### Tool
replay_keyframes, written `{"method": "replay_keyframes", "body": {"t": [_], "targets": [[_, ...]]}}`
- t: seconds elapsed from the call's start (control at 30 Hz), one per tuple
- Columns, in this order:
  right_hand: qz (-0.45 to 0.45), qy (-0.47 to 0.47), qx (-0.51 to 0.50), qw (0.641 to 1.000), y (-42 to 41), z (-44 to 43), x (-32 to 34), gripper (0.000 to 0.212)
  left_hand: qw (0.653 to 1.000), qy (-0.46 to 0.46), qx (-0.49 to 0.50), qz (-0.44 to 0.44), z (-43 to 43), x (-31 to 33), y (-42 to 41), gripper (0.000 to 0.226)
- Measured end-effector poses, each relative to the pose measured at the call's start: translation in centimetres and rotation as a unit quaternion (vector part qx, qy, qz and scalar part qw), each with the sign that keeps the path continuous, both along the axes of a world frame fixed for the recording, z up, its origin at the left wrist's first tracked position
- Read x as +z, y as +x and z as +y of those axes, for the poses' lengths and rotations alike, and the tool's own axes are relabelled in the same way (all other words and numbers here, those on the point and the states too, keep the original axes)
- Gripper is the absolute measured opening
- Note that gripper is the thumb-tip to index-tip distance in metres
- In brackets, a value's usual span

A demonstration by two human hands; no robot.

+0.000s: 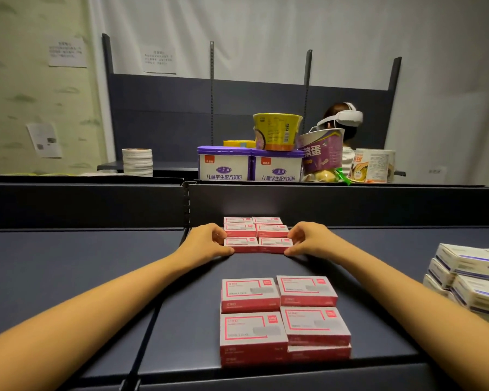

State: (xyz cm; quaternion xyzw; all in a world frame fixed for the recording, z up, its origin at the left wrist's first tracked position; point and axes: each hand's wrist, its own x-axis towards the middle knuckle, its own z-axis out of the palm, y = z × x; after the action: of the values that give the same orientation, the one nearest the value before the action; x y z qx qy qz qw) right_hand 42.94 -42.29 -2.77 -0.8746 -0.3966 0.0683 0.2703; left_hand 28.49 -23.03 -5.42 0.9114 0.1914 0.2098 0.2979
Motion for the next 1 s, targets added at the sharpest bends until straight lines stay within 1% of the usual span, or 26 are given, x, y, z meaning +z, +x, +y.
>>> {"method": "replay_keyframes", "body": {"t": [0.07,0.2,0.27,0.33,0.4,0.47,0.53,0.57,0.67,0.7,0.77,0.83,0.9,1.0], "targets": [[0.002,0.021,-0.006,1.0,0.3,0.1,-0.3,0.034,1.0,-0.003,-0.005,-0.01,0.0,-0.1,-0.1,0.03],[-0.014,0.018,-0.001,1.0,0.6,0.3,-0.8,0.029,1.0,0.001,-0.006,-0.018,-0.2,-0.1,-0.2,0.031],[-0.009,0.025,-0.001,1.0,0.5,0.1,-0.6,0.032,1.0,-0.003,-0.004,-0.02,-0.2,0.2,-0.3,0.032],[0.008,0.057,-0.001,0.998,0.2,-0.7,0.4,0.034,0.999,-0.031,-0.001,-0.045,-0.5,1.2,-0.8,0.03],[0.042,0.1,0.019,0.994,-0.8,-2.1,1.8,0.03,0.994,-0.076,-0.028,-0.068,-1.3,2.8,-2.1,0.022],[0.078,0.124,0.058,0.988,-2.3,-4.0,2.8,0.023,0.99,-0.099,-0.084,-0.048,-2.6,4.4,-4.1,0.013],[0.1,0.121,0.102,0.982,-3.8,-6.1,3.1,0.017,0.985,-0.103,-0.135,-0.005,-4.0,5.2,-6.5,0.011],[0.11,0.108,0.121,0.981,-4.4,-7.1,3.0,0.018,0.983,-0.101,-0.155,0.018,-4.5,5.3,-7.6,0.013],[0.113,0.041,0.16,0.98,-5.9,-9.2,2.1,0.035,0.976,-0.068,-0.188,0.088,-5.9,5.2,-10.5,0.037],[0.113,0.027,0.166,0.979,-6.1,-9.6,1.8,0.042,0.975,-0.051,-0.189,0.103,-6.3,5.0,-11.1,0.041],[0.115,0.018,0.175,0.978,-6.5,-10.1,1.4,0.054,0.977,-0.019,-0.181,0.115,-6.7,4.6,-11.7,0.038],[0.114,0.021,0.178,0.977,-6.5,-10.3,1.1,0.061,0.979,0.002,-0.168,0.116,-6.9,4.2,-11.7,0.035],[0.11,0.027,0.182,0.977,-6.6,-10.3,0.9,0.06,0.981,0.002,-0.157,0.11,-6.9,4.0,-11.5,0.031],[0.094,0.037,0.185,0.978,-6.5,-10.3,0.7,0.058,0.983,-0.037,-0.157,0.085,-6.4,4.1,-11.0,0.026]]}}
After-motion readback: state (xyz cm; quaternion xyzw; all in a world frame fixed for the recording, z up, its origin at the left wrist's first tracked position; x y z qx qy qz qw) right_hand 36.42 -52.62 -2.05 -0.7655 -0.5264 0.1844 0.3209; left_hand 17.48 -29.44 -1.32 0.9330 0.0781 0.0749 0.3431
